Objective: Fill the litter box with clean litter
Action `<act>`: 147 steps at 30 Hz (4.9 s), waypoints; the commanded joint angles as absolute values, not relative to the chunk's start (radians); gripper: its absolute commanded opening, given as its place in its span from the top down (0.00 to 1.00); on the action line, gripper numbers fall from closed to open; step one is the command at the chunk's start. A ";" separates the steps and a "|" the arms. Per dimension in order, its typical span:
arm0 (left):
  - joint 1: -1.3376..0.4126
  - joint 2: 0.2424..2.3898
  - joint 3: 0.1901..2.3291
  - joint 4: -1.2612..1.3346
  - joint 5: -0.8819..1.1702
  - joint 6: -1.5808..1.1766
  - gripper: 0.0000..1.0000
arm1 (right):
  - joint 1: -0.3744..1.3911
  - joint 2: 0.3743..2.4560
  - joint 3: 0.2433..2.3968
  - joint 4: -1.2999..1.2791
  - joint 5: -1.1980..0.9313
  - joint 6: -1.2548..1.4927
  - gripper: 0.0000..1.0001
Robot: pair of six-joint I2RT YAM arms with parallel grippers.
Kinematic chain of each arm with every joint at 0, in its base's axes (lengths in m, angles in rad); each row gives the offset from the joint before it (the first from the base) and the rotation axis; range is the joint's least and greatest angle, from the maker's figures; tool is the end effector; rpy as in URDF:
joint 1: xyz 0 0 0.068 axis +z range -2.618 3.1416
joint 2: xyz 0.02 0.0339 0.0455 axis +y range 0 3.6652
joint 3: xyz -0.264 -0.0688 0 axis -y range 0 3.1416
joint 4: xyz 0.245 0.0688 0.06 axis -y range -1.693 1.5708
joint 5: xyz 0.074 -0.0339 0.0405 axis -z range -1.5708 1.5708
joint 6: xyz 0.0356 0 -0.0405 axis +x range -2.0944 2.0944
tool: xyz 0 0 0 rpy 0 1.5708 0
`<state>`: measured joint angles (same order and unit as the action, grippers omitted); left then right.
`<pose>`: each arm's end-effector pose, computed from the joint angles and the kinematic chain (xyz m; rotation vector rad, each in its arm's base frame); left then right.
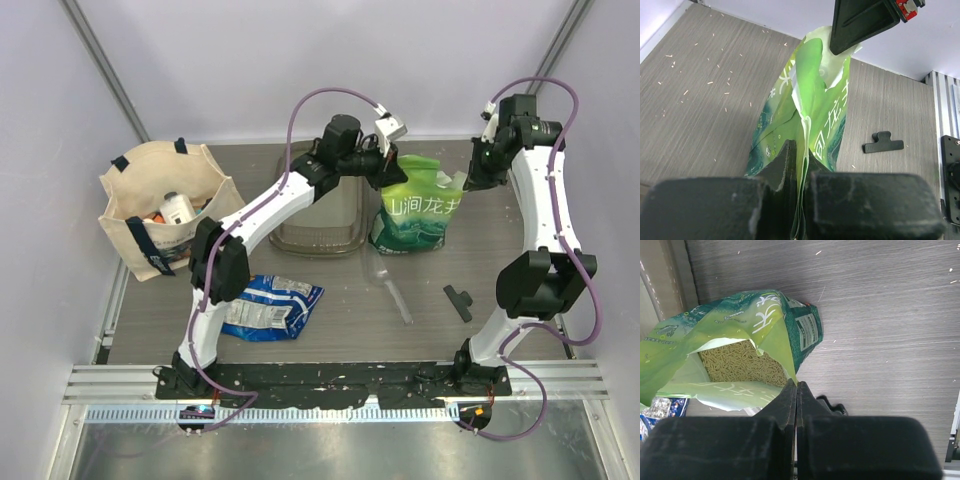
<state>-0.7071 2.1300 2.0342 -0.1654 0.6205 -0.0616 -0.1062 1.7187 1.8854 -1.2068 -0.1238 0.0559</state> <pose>0.3736 -0.3465 0.3470 1.0298 1.6276 -1.0943 0.3444 -0.0323 0.3801 0.1672 2.5997 0.1436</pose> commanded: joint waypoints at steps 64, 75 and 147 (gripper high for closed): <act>-0.511 1.235 1.247 -0.454 0.176 0.318 0.00 | 0.548 1.304 0.766 -0.606 -0.130 -0.473 0.28; -0.505 1.235 1.230 -0.448 0.256 0.232 0.00 | 0.557 1.338 0.713 -0.578 -0.138 -0.512 0.73; -0.686 1.069 0.784 0.460 0.204 0.845 1.00 | 0.242 1.583 1.893 -0.631 -0.764 0.399 0.16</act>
<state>-0.6788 1.0424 0.7429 0.2802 0.2546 0.8528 0.2432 1.6001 1.9095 -0.7311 -0.6174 0.2642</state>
